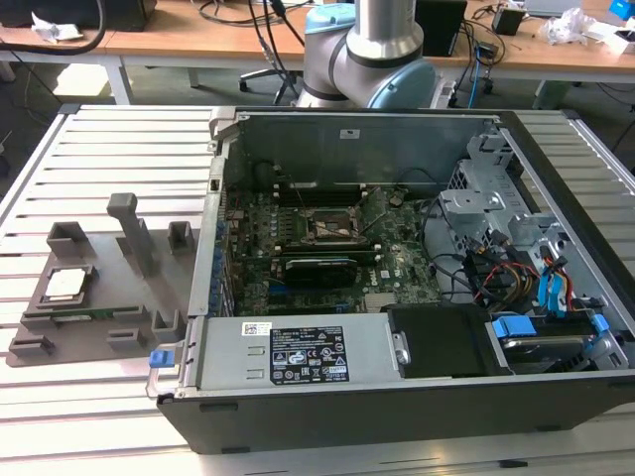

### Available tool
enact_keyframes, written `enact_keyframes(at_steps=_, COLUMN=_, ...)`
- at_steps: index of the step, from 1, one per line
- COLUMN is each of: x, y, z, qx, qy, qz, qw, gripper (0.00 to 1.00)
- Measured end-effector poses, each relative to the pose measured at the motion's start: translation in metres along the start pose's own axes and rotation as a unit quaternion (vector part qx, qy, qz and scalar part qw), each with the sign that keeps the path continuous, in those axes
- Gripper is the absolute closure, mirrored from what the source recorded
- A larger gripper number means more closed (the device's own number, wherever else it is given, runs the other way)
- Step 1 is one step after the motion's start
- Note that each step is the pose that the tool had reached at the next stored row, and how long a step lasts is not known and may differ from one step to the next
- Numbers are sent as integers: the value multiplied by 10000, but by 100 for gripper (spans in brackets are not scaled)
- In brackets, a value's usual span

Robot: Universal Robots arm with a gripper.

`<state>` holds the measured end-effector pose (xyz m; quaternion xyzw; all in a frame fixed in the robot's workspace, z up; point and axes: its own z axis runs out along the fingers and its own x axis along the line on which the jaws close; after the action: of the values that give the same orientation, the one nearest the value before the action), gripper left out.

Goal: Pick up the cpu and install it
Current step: 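Pick up the cpu and move it towards the insertion slot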

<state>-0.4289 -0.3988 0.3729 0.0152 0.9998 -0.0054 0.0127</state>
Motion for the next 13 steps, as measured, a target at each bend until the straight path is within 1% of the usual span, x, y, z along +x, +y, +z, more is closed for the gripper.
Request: enact_keyframes(at_steps=13, x=2, y=1, z=67, qx=-1, qy=-1, qz=0, qw=10000, gripper=32)
